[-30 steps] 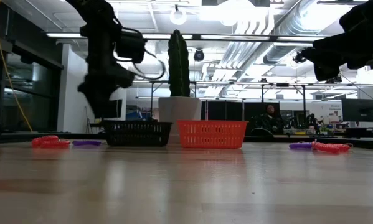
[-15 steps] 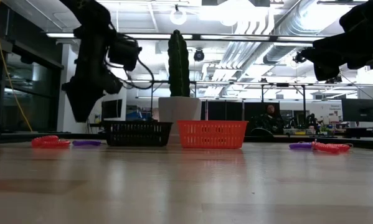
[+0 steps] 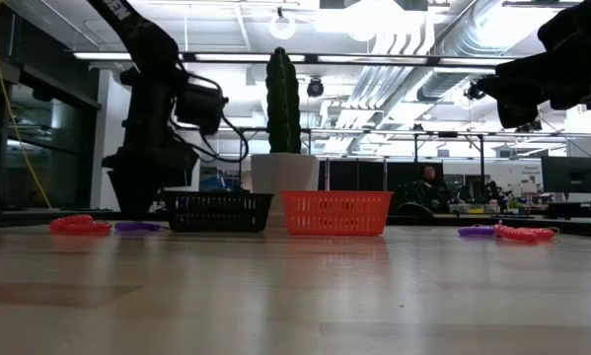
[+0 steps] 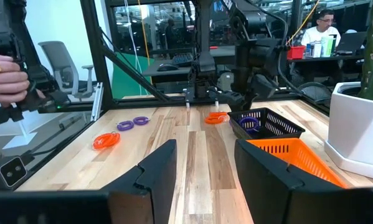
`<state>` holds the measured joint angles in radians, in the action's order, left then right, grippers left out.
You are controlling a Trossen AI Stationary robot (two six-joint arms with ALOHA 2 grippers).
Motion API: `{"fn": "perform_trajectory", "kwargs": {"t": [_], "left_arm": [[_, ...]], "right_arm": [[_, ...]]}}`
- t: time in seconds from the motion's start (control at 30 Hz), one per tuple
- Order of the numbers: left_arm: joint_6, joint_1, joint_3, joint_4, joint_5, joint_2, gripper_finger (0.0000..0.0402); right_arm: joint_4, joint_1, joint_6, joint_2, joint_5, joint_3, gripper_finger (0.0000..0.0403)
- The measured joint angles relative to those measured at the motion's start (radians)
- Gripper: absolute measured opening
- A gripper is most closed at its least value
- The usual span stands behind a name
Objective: Sort spring keychains
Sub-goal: Put the purple spring keychain in the black bin
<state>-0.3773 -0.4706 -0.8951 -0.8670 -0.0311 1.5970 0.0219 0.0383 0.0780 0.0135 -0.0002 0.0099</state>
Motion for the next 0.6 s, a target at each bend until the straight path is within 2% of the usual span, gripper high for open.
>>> {"fn": "perform_trajectory", "kwargs": {"t": [0.4,0.6], "left_arm": [[0.074,-0.001,-0.003,0.027,0.034,0.057,0.0205],[0.084,0.000,-0.003,0.027,0.045,0.057,0.0146]], "right_arm": [[0.000,0.000,0.000,0.000,0.000,0.000,0.0158],[0.000,0.000,0.000,0.000,0.000,0.000,0.0156]]}}
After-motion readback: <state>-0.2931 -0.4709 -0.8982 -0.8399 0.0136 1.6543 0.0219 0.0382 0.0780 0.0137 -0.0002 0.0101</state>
